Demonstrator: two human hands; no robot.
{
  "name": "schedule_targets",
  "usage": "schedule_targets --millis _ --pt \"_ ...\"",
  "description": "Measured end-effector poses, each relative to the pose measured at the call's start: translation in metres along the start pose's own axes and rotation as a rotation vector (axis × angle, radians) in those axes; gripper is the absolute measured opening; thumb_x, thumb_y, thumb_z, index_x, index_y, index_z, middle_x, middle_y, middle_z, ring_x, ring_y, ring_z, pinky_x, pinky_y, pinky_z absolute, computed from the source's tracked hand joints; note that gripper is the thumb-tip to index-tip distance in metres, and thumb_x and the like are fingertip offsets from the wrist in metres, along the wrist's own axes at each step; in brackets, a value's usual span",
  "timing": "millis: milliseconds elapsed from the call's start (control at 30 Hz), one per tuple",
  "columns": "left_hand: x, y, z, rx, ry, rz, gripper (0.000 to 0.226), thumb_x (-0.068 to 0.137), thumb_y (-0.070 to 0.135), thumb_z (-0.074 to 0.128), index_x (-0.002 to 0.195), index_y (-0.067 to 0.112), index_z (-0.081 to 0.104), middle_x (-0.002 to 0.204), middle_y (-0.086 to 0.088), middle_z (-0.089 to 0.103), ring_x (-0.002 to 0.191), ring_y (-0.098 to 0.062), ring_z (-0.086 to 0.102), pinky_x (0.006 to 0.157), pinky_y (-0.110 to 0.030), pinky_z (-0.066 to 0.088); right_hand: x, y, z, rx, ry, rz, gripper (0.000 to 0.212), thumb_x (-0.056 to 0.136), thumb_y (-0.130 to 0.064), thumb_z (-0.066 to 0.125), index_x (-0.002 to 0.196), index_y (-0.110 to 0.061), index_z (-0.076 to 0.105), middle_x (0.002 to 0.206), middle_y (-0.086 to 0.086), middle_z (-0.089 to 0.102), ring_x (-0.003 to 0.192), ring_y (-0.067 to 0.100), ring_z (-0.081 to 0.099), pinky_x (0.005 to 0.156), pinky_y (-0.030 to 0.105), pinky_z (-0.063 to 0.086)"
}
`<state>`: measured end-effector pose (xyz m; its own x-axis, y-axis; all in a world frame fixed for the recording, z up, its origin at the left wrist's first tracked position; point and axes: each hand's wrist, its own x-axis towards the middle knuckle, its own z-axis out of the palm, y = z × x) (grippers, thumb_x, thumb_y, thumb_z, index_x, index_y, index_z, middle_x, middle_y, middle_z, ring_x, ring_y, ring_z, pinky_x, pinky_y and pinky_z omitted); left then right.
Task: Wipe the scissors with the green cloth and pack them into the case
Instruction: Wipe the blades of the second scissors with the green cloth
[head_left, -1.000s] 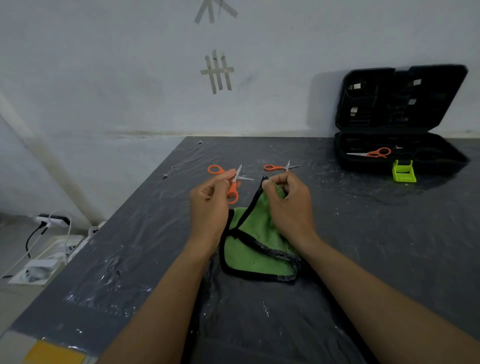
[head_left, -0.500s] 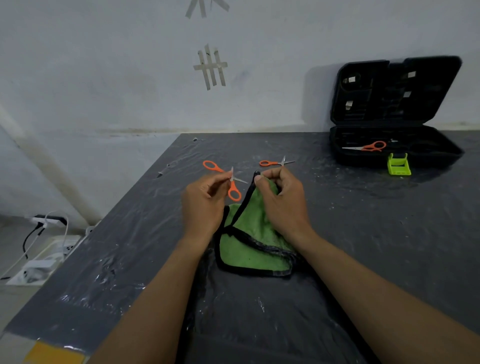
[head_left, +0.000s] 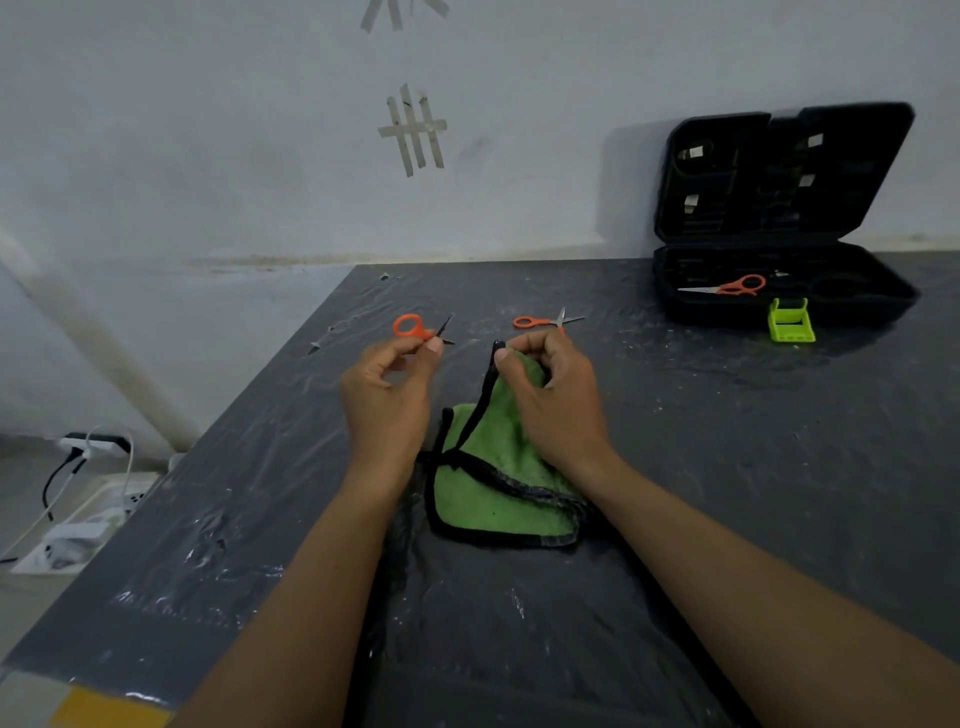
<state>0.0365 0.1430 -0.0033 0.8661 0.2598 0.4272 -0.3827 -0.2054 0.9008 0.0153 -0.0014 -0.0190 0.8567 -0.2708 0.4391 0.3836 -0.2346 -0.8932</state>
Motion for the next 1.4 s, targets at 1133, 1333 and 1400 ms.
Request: schedule_targets --millis 1133,1333,1400 --pt "-0.017 0.0 0.022 -0.363 -0.185 -0.235 0.017 0.086 0.007 0.065 0.078 0.02 0.074 0.07 -0.002 0.067 0.063 -0.019 0.053 0.057 -0.025 0.049 -0.003 -0.007 0.006 -0.214 -0.029 -0.091 0.009 0.09 -0.022 0.062 0.084 -0.015 0.061 0.076 -0.01 0.063 0.072 0.0 0.056 0.061 0.007 0.038" --pt "-0.018 -0.003 0.024 -0.311 -0.183 -0.249 0.019 0.087 0.006 0.064 0.078 0.02 0.073 0.07 -0.004 0.067 0.057 -0.016 0.051 0.055 -0.026 0.048 -0.004 -0.011 0.007 -0.247 -0.015 -0.02 0.013 0.086 -0.023 0.06 0.078 -0.013 0.058 0.071 -0.004 0.062 0.069 0.009 0.052 0.057 0.017 0.036" --pt "-0.018 -0.004 0.024 -0.313 -0.183 -0.254 0.021 0.087 0.005 0.063 0.076 0.02 0.073 0.069 -0.005 0.066 0.057 -0.015 0.05 0.053 -0.025 0.047 -0.004 -0.01 0.007 -0.268 -0.024 0.004 0.013 0.086 -0.022 0.059 0.076 -0.013 0.057 0.071 -0.004 0.061 0.069 0.011 0.051 0.054 0.021 0.034"
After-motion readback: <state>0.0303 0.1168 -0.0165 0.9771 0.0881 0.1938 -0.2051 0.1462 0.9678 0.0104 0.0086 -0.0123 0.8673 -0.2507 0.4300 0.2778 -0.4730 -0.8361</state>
